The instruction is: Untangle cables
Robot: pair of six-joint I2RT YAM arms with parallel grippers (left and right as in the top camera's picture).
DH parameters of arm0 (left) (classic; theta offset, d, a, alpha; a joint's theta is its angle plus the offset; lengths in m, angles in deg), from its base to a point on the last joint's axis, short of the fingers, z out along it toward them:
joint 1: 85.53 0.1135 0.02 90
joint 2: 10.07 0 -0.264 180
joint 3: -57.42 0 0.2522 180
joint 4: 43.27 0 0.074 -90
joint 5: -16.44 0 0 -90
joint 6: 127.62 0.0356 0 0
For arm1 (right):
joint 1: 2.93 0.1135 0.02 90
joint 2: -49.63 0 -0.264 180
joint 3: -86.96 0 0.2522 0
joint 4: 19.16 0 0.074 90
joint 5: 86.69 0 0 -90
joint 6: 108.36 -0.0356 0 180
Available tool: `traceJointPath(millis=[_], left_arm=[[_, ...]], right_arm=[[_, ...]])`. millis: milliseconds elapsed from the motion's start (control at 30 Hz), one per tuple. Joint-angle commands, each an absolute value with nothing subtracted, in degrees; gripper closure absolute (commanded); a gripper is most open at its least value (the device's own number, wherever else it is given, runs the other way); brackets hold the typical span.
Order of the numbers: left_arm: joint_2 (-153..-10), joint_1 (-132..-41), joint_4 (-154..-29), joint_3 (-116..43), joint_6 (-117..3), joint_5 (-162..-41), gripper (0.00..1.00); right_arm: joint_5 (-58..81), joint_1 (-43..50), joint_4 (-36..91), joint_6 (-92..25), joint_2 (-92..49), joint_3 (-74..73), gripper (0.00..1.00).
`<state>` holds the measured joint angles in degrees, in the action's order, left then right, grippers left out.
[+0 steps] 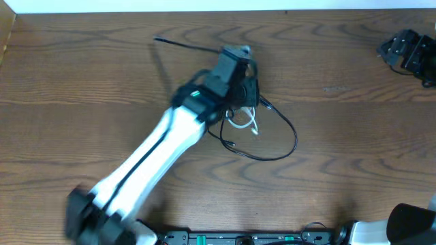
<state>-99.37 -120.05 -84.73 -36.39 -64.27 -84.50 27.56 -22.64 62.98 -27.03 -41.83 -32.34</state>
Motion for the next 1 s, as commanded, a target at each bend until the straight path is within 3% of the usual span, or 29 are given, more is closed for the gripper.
traceJointPath(millis=[0, 233, 633, 767, 967], left_arm=[[-89.8, -120.1, -82.6, -38.2, -61.6, -85.1, 0.93], [-79.2, -120.0, -70.2, -38.2, -61.2, -85.1, 0.93], [-77.5, -119.8, -56.1, -38.2, -60.1, -83.9, 0.92], [-77.5, -119.8, -56.1, -38.2, -60.2, -82.1, 0.92], [-77.6, -119.8, -56.5, -38.2, -60.2, -81.9, 0.93]], right_arm=[[27.5, -21.1, 63.2, -26.4, -41.9, -32.3, 0.01], [27.5, -17.7, 63.5, -26.3, -41.9, -32.3, 0.01], [28.5, -10.4, 66.1, -21.0, -42.1, -29.9, 0.02], [40.3, -7.8, 62.3, -14.3, -42.1, -24.6, 0.04], [68.7, -2.8, 53.5, 3.7, -42.1, -13.7, 0.06]])
